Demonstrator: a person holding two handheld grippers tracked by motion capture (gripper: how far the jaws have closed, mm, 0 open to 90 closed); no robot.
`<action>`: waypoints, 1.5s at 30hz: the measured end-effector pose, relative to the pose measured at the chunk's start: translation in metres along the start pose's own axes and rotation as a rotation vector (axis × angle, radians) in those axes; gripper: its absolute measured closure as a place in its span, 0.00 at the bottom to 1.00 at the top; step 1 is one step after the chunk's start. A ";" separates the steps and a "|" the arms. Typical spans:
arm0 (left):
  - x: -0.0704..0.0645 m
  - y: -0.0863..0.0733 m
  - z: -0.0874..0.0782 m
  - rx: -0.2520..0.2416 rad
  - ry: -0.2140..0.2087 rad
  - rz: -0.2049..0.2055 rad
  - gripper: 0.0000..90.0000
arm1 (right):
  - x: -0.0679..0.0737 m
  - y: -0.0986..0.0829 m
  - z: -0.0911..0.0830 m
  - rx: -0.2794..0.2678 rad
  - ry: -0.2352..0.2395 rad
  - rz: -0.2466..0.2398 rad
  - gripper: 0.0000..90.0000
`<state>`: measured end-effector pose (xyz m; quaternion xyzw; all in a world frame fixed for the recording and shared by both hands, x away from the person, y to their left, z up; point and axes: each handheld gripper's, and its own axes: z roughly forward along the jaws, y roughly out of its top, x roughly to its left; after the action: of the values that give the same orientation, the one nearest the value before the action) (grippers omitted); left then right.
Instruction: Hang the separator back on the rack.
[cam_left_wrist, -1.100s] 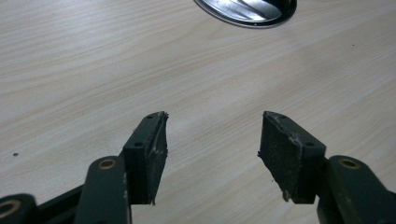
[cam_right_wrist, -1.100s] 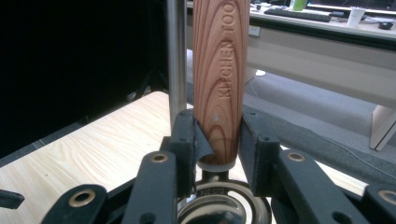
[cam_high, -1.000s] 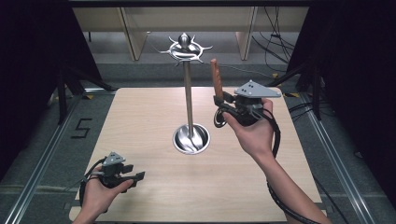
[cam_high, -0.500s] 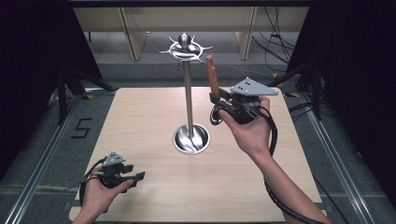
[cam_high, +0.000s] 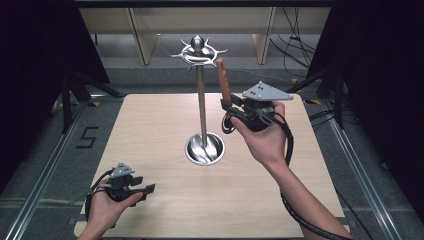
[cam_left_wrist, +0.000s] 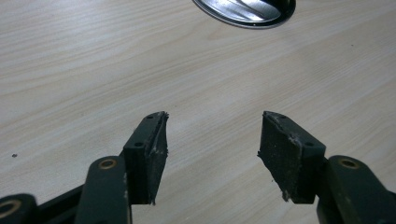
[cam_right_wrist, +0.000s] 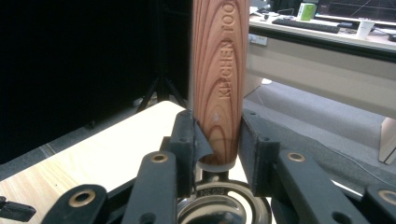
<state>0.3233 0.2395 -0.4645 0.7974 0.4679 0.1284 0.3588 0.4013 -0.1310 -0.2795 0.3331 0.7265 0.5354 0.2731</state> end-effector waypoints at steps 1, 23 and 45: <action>0.000 0.000 0.000 0.000 0.000 0.000 0.46 | 0.001 0.000 0.001 0.001 0.004 0.006 0.78; 0.001 0.000 -0.001 0.014 -0.010 0.008 0.46 | 0.003 -0.002 0.016 0.034 0.000 0.004 0.77; -0.003 0.000 0.002 -0.045 -0.003 -0.036 0.46 | -0.027 -0.094 -0.019 0.143 -0.024 0.020 0.50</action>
<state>0.3229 0.2364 -0.4658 0.7807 0.4789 0.1311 0.3795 0.3858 -0.1829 -0.3630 0.3654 0.7563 0.4804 0.2521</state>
